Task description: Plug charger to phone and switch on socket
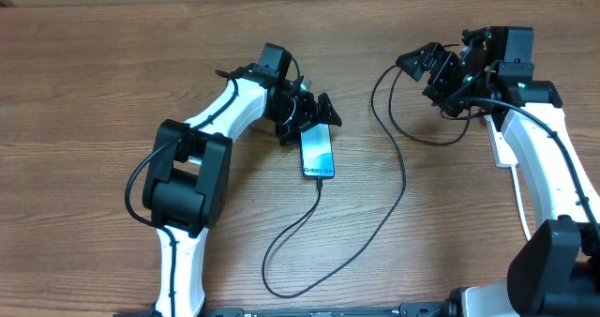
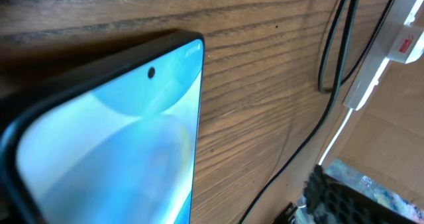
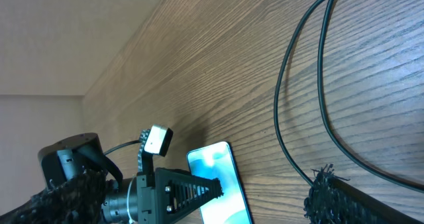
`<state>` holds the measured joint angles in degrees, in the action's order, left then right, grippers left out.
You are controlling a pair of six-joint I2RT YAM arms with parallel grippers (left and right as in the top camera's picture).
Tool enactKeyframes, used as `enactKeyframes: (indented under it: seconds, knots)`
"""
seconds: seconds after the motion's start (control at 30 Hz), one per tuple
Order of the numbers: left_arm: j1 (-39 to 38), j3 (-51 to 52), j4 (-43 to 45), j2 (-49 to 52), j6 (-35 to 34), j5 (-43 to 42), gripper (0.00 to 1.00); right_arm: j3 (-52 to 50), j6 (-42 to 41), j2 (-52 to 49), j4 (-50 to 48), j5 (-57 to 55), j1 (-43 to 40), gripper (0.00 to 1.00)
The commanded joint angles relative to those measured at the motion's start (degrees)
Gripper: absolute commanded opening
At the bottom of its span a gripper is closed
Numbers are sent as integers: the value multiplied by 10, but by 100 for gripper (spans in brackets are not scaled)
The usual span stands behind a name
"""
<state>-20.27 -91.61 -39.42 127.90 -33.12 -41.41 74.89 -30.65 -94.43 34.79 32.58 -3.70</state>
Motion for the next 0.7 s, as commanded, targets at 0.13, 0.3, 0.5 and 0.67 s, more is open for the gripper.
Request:
enactKeyframes:
  seconds: [0.13,0.3,0.5,0.67]
  knots:
    - [-4,15,-9,21,-1,59,100,5,5,15,0,-6,-2,100]
    - [-4,15,-9,21,-1,59,100,5,6,15,0,-6,-2,100]
    - [-4,15,-11,21,-1,59,100,5,5,15,1,-6,-2,100]
    - [-4,15,-11,21,-1,59,100,5,5,15,1,-6,-2,100]
